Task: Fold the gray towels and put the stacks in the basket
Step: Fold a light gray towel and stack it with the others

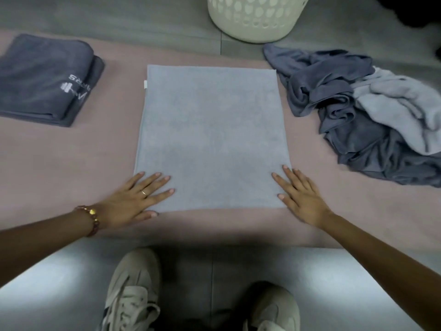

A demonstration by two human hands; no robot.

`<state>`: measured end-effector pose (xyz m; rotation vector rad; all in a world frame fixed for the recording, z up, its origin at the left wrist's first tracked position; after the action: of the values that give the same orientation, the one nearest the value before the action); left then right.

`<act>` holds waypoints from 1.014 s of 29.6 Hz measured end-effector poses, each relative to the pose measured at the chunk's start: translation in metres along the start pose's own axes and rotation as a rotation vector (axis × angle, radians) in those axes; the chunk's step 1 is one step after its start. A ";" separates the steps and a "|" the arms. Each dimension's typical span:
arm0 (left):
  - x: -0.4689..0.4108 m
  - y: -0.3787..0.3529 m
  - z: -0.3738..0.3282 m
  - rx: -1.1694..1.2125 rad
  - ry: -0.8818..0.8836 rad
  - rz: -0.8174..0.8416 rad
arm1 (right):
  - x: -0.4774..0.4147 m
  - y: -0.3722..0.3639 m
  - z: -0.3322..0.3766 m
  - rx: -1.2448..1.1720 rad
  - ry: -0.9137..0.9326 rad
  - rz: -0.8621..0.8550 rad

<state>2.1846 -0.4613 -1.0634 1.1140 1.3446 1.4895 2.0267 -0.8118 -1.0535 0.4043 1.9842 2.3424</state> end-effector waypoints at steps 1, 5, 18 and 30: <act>0.007 -0.001 0.005 0.024 0.030 0.014 | 0.002 0.005 -0.005 -0.040 -0.060 -0.034; 0.029 0.004 0.023 0.377 0.401 -0.016 | 0.014 0.016 -0.020 -0.300 -0.338 -0.242; 0.039 0.032 0.019 0.652 0.732 -0.360 | 0.043 0.028 0.008 -0.592 -0.197 -0.355; 0.029 0.088 0.037 0.518 0.447 -0.544 | 0.024 0.066 0.015 -0.119 0.185 -0.491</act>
<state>2.2117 -0.4319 -0.9721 0.6244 2.2230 1.0340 2.0159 -0.8047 -0.9832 -0.2861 1.7390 2.2166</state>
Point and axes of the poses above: each hand's wrist, its own x-axis away from the middle knuckle, its own y-axis out of the back of the hand, z = x × y, the point moved 9 cm from there along -x, towards the middle knuckle, and after that the axes turned 8 degrees about -z, right-handed, at the moved point
